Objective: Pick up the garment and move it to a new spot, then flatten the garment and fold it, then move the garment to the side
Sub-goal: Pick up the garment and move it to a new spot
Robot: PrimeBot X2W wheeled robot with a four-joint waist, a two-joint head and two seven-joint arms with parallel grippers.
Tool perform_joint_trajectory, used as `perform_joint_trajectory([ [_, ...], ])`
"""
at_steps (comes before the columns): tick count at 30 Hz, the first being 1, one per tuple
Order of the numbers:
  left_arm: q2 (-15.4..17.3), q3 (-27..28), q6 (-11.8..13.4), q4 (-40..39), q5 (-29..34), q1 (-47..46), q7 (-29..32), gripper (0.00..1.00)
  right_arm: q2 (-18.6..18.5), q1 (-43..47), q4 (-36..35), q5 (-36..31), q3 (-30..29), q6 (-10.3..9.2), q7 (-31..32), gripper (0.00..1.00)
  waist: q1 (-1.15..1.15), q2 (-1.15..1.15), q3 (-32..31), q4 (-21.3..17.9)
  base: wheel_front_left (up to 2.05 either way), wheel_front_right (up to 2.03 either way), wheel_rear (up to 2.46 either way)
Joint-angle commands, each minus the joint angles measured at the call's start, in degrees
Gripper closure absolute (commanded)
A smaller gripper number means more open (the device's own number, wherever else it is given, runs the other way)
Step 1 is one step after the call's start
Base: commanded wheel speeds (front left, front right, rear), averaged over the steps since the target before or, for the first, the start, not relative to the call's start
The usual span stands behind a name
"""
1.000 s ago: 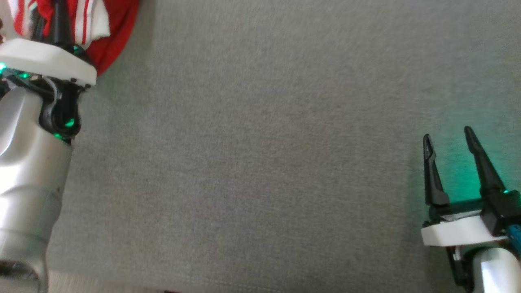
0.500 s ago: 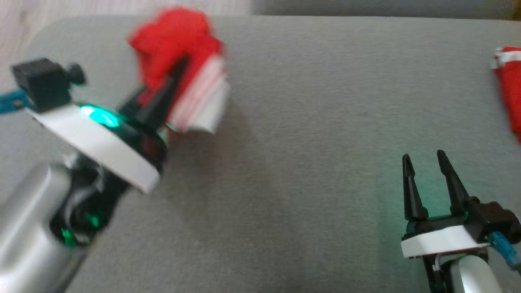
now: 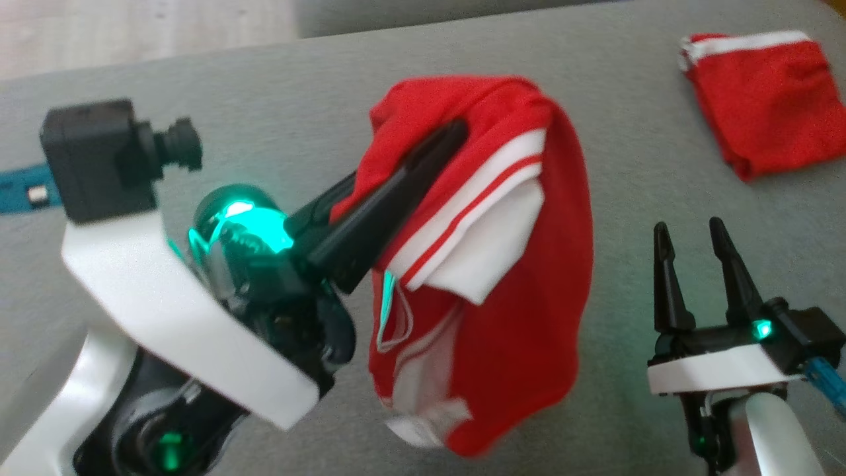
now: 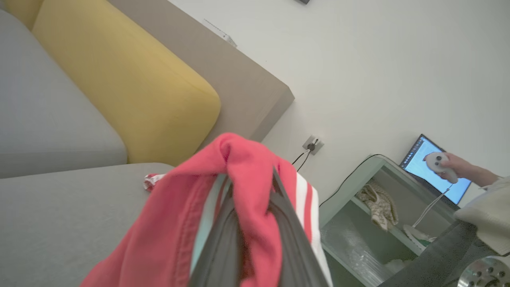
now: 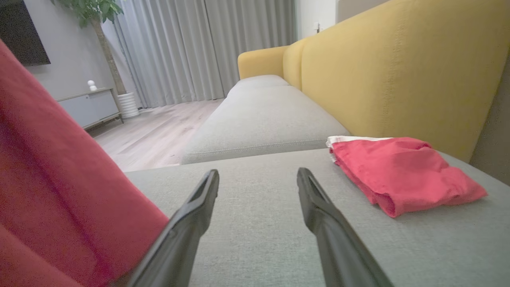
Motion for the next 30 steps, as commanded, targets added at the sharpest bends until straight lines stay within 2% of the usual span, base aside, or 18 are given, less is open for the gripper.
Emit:
perform_joint_trajectory([
  [1,0.31,2.81,0.93,-1.37,-0.41,-3.61,-0.07,1.0,-0.19,-1.97,-1.99,0.47,1.35,-0.04,-0.77,0.0,0.0,0.0,1.23,-2.5,0.0,0.0,0.0],
  [4,-0.32,3.38,3.36,2.46,0.33,-5.19,-0.14,1.0,-0.18,-2.26,-1.98,1.22,1.28,-0.04,-0.77,0.0,0.0,0.0,2.17,-4.55,0.0,0.0,0.0],
  [9,2.4,6.1,5.73,17.14,4.79,-5.86,-2.56,1.0,-0.18,-2.97,-2.0,2.49,2.25,-0.04,-0.77,0.0,0.0,0.0,4.21,-7.54,0.0,0.0,0.0],
  [14,4.74,7.45,5.07,34.13,8.53,-5.94,-5.76,1.0,-0.18,-3.84,-2.14,2.8,2.89,-0.04,-0.77,0.0,0.0,0.0,6.55,-9.48,0.0,0.0,0.0],
  [15,5.14,7.91,4.38,41.04,9.83,-6.61,-7.42,1.0,-0.18,-4.24,-2.21,2.68,3.01,-0.04,-0.77,0.0,0.0,0.0,7.3,-9.94,0.0,0.0,0.0],
  [22,4.1,8.94,2.51,61.96,13.95,-9.86,-15.15,0.99,-0.18,-4.96,-1.96,1.63,3.7,-0.04,-0.77,0.0,0.0,0.0,8.31,-10.84,0.0,0.0,0.0],
  [23,3.68,9.1,2.25,64.06,14.35,-10.05,-16.57,0.84,-0.18,-4.84,-1.89,1.48,3.73,-0.04,-0.77,0.0,0.0,0.0,8.12,-10.81,0.0,0.0,0.0],
  [24,3.19,9.17,1.83,65.94,14.49,-9.98,-17.64,0.49,-0.18,-4.67,-1.81,1.34,3.73,-0.04,-0.77,0.0,0.0,0.0,7.83,-10.73,0.0,0.0,0.0],
  [25,2.75,8.97,1.15,67.51,14.62,-9.75,-18.38,0.0,-0.18,-4.45,-1.68,1.18,3.65,-0.04,-0.77,0.0,0.0,0.0,7.43,-10.57,0.0,0.0,0.0],
  [30,3.28,5.77,-2.42,71.15,19.96,-7.54,-25.19,0.0,-0.18,-3.19,-1.0,0.09,3.23,-0.04,-0.77,0.0,0.0,0.0,4.18,-9.52,0.0,0.0,0.0],
])
